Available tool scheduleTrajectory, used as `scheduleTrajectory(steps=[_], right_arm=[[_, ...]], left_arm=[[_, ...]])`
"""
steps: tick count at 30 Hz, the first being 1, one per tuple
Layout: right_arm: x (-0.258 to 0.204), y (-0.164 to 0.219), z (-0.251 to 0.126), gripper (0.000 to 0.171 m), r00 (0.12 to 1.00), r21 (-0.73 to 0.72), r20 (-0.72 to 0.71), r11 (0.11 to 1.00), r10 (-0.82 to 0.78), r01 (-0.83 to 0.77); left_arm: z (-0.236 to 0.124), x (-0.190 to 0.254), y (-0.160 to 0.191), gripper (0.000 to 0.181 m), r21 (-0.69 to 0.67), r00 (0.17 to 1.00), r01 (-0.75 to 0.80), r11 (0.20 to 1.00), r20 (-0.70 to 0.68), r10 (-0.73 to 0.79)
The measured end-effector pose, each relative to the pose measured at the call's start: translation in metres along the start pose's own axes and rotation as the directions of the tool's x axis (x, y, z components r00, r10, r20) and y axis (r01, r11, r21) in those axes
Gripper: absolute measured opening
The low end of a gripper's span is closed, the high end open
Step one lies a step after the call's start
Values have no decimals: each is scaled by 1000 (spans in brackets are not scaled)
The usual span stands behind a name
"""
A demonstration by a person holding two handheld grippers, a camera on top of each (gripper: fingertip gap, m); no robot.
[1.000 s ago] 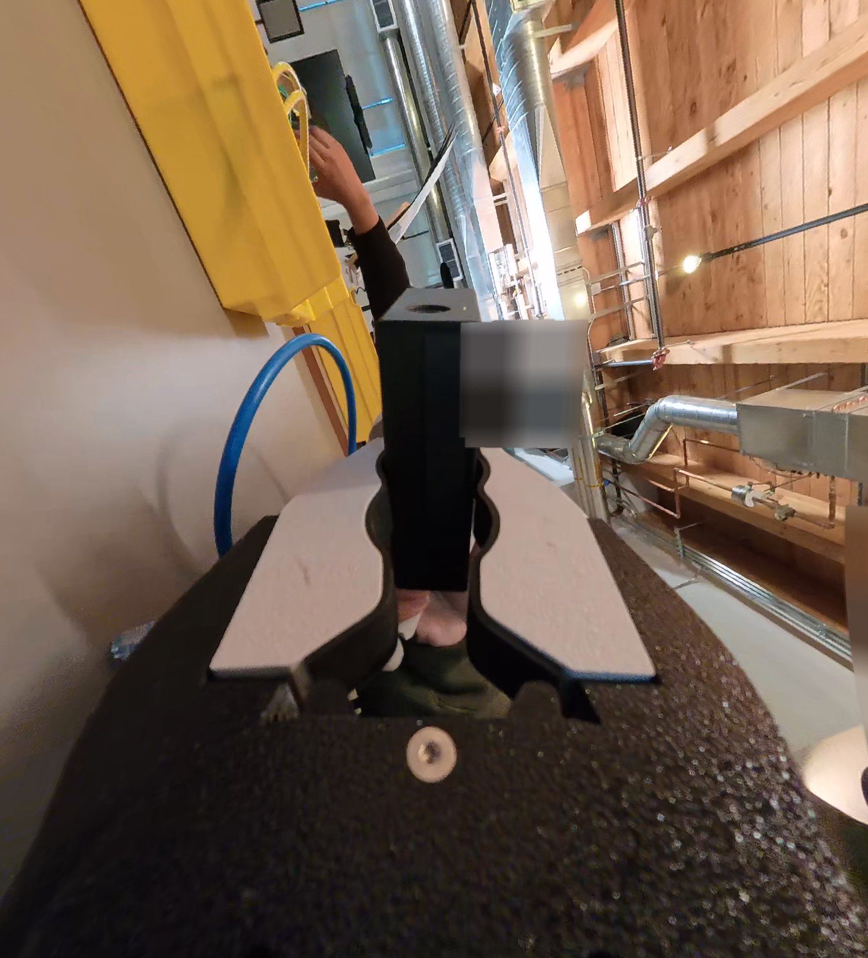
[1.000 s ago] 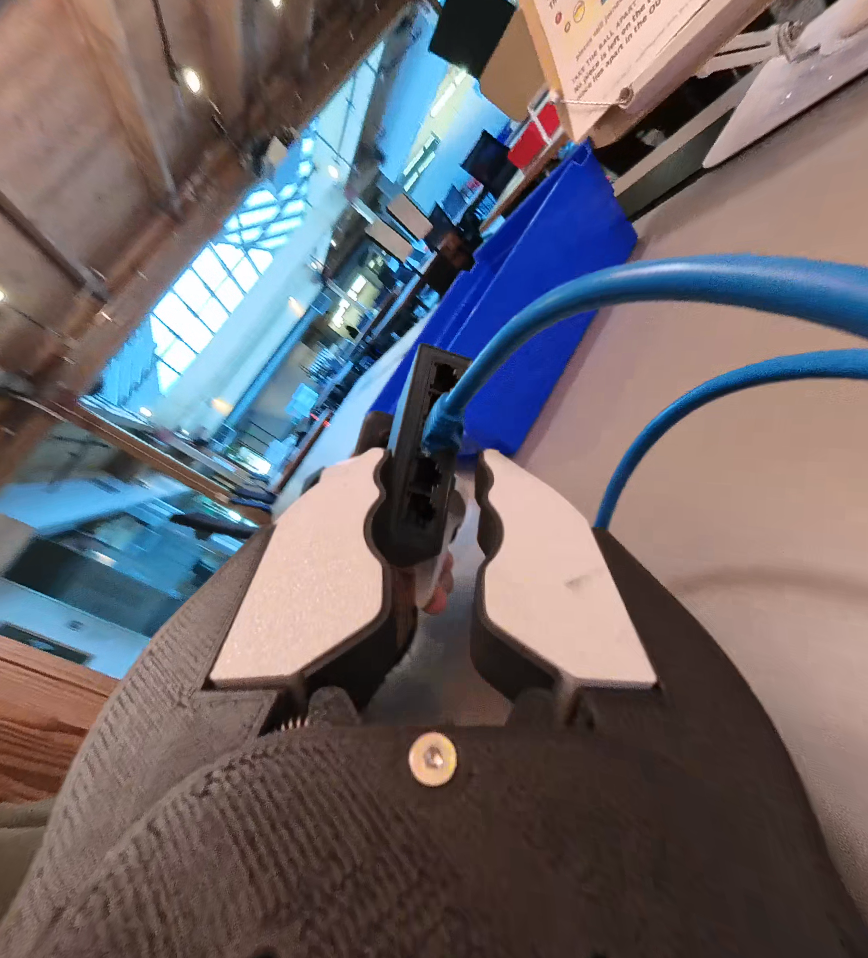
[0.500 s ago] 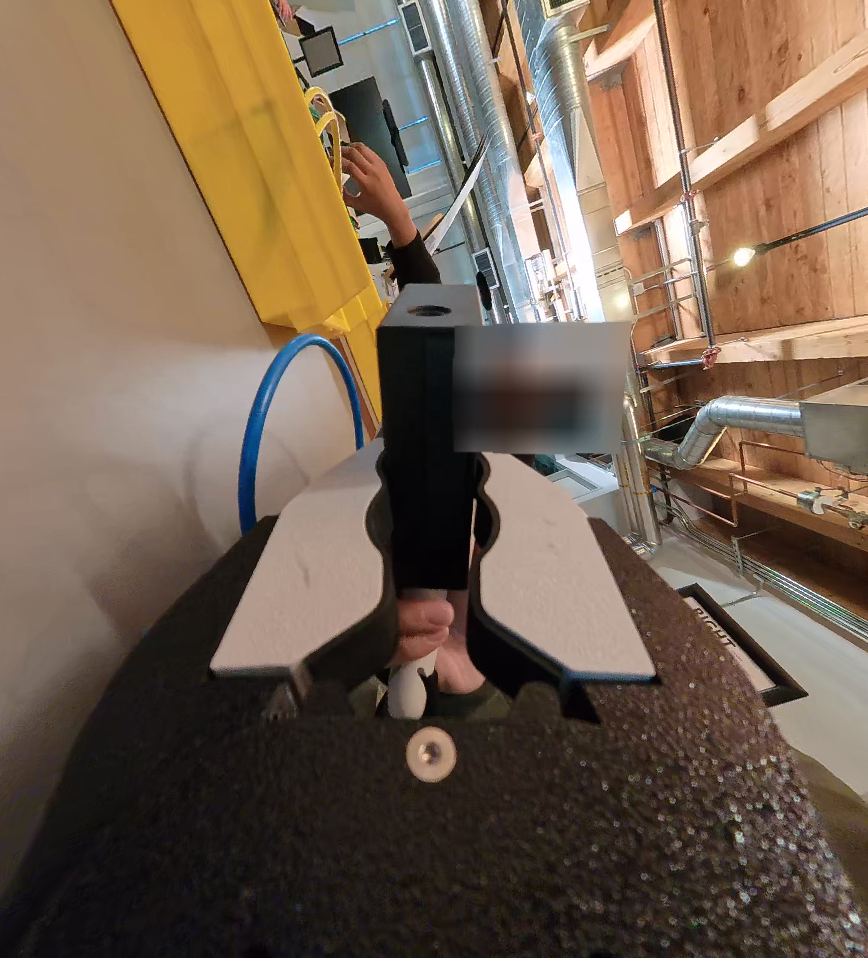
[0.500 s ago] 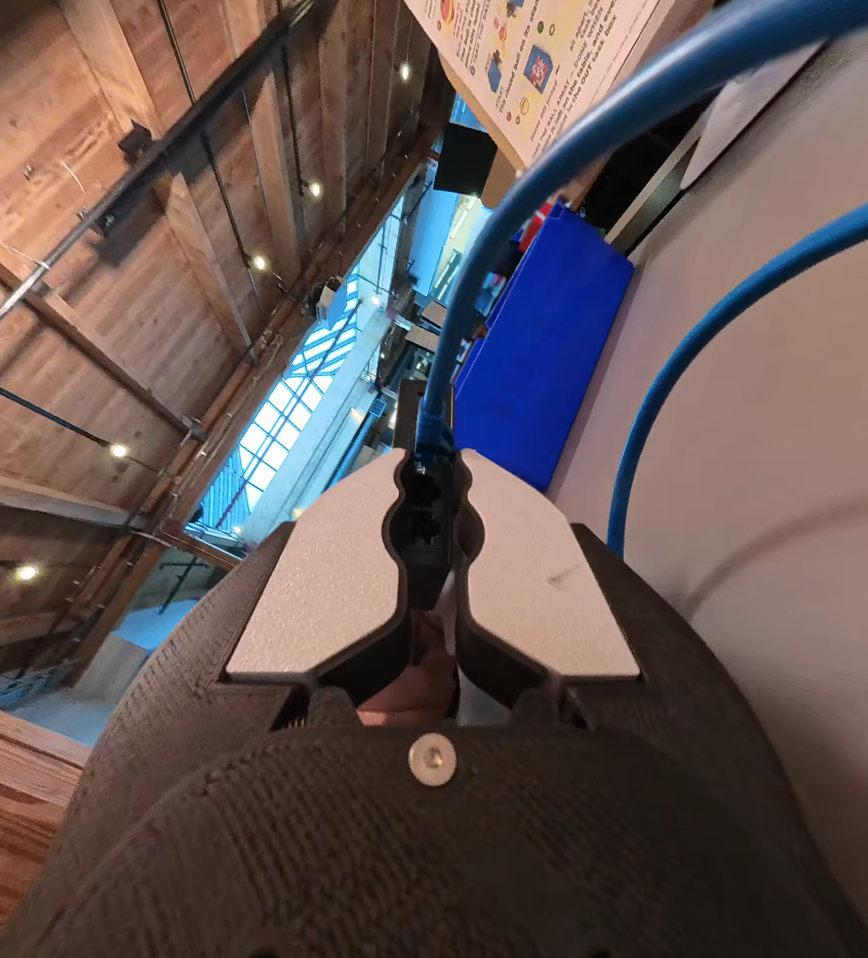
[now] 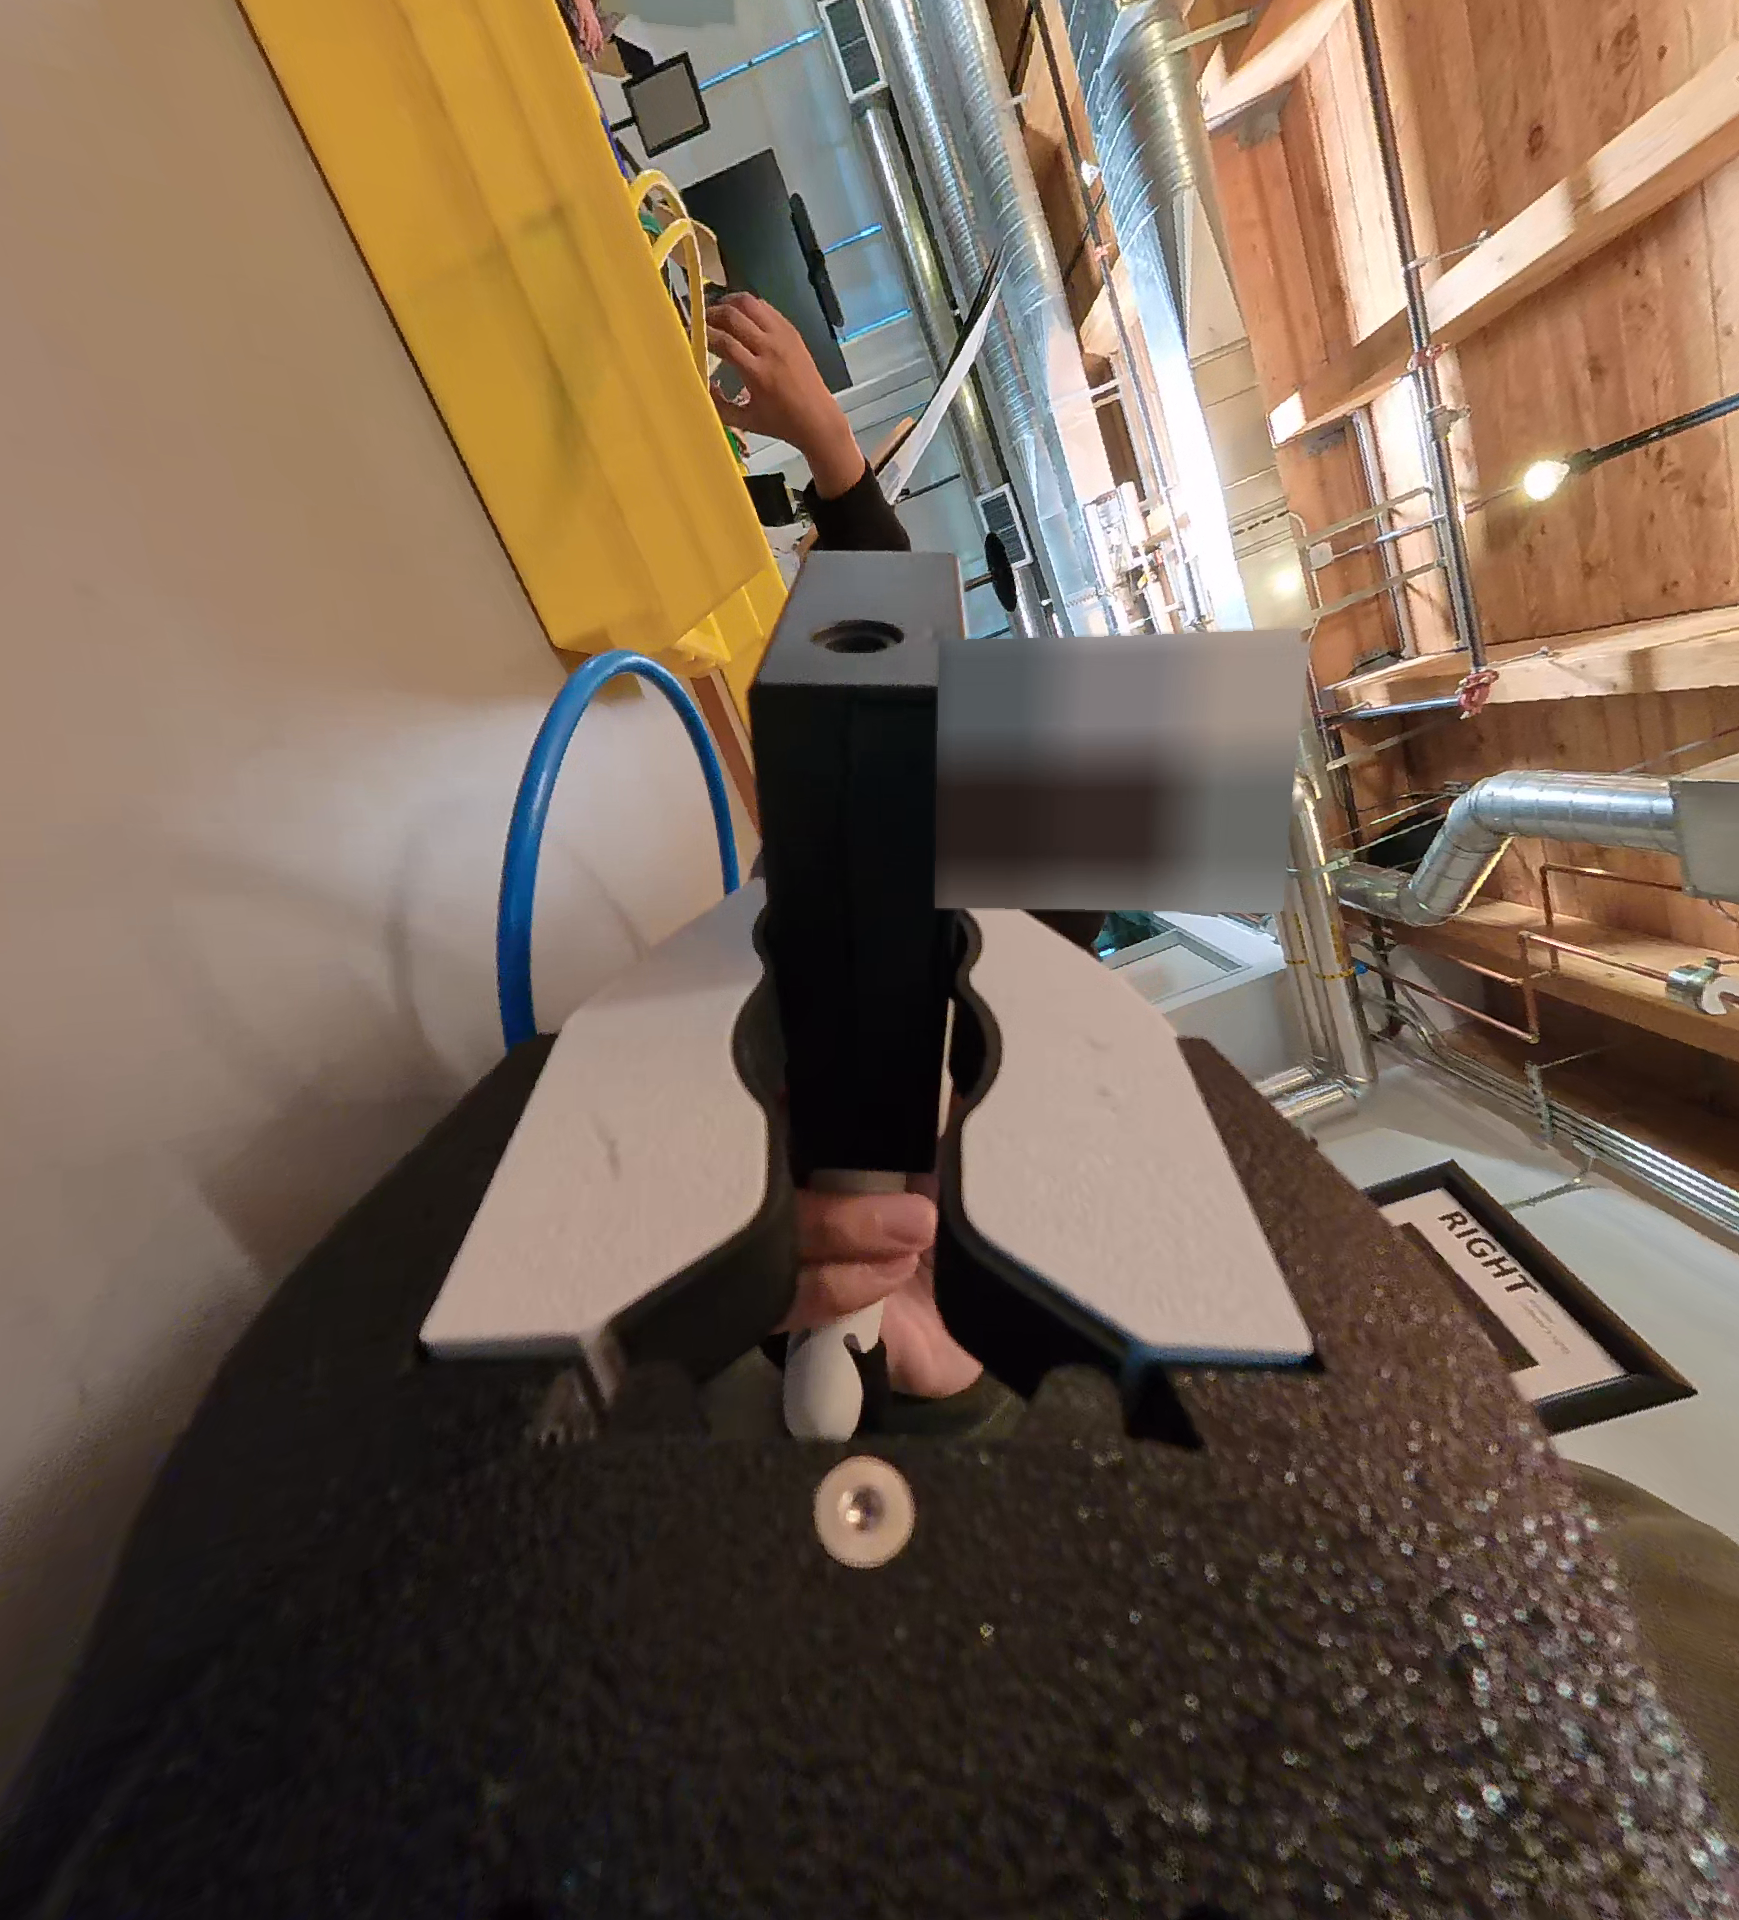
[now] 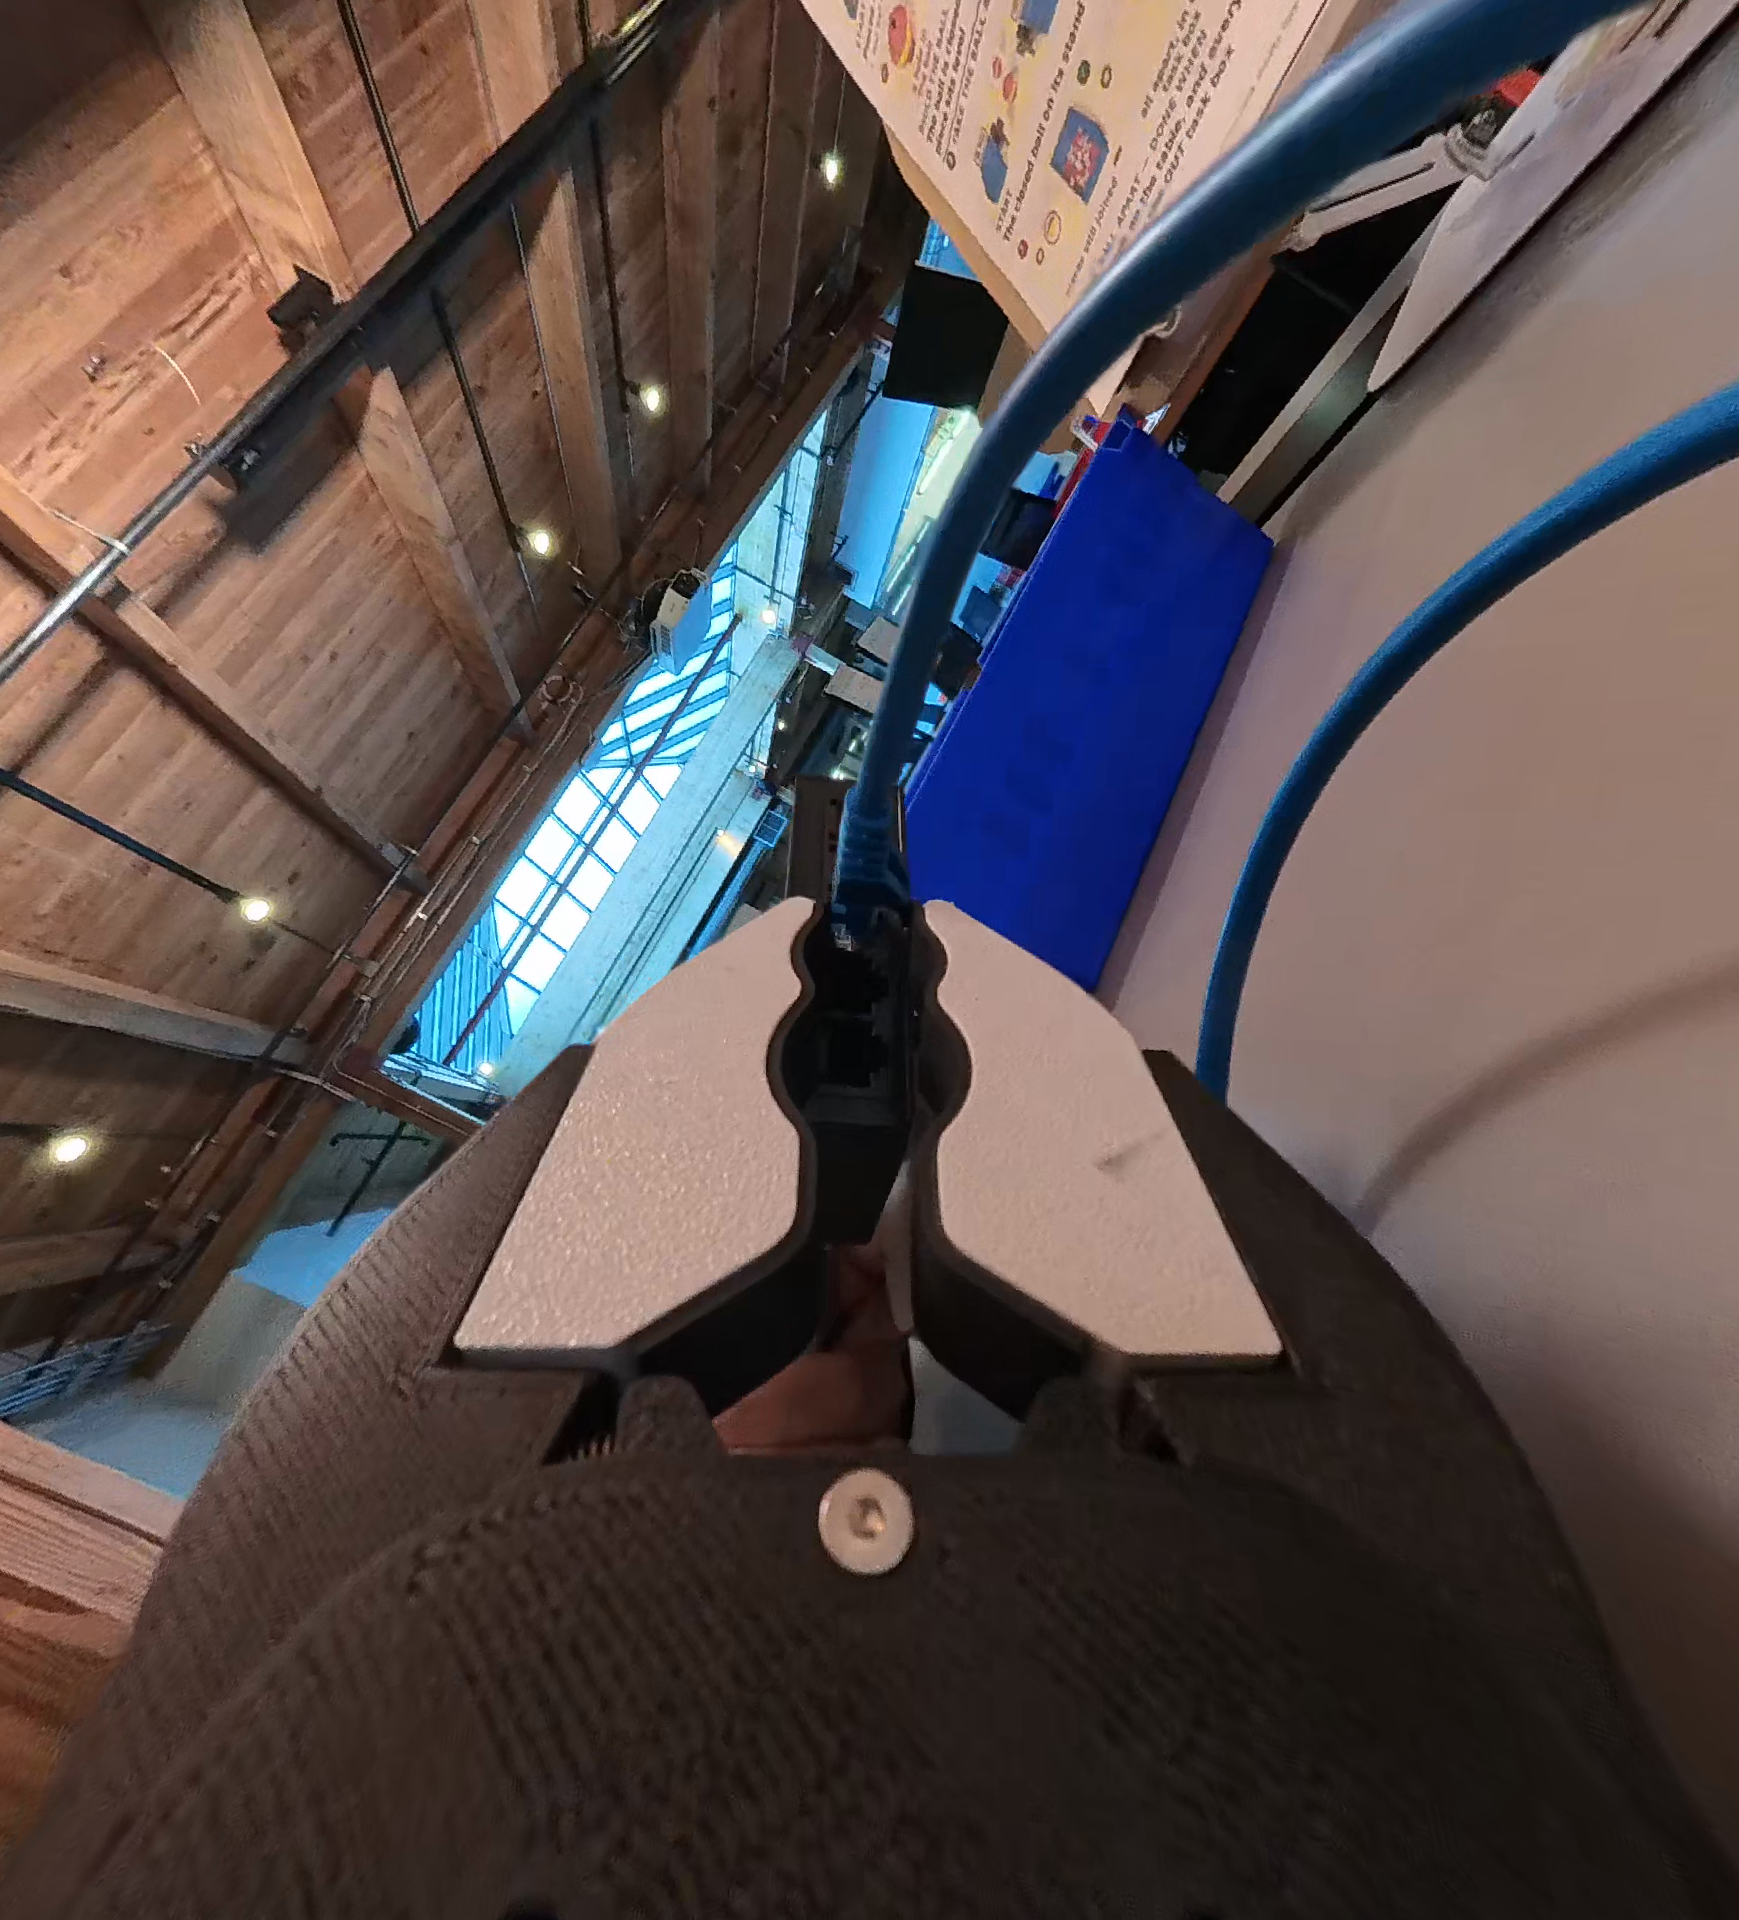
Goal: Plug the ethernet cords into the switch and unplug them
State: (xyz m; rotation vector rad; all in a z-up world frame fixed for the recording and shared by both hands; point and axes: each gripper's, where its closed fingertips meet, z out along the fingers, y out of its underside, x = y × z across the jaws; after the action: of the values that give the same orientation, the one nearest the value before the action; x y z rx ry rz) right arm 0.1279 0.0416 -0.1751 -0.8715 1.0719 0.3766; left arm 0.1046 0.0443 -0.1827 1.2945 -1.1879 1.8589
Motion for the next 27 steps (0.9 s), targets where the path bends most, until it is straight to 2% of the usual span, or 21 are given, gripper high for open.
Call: scheduleTrajectory(steps=[8,14,18,22,24,27], right_arm=[[-4,3,1,13,997,-20,22,997,-75,75],[-13,2,2,8,978,-51,53,978,-201,204],[-15,2,4,8,960,-62,62,959,-272,275],[-17,2,3,8,957,-70,108,958,-270,278],[-21,1,3,8,947,-72,115,948,-300,310],[-25,0,4,8,935,-86,106,933,-339,348]], left_arm=[[-2,1,-2,27,4,996,-89,996,-6,89],[-3,9,-4,27,-2,987,-154,988,-41,154],[-4,11,-6,27,15,988,-134,991,-75,135],[-4,12,-4,27,-13,975,-212,977,-73,211],[-4,17,-4,27,-15,975,-198,980,-106,196],[-5,20,-6,28,-13,982,-96,995,-163,93]])
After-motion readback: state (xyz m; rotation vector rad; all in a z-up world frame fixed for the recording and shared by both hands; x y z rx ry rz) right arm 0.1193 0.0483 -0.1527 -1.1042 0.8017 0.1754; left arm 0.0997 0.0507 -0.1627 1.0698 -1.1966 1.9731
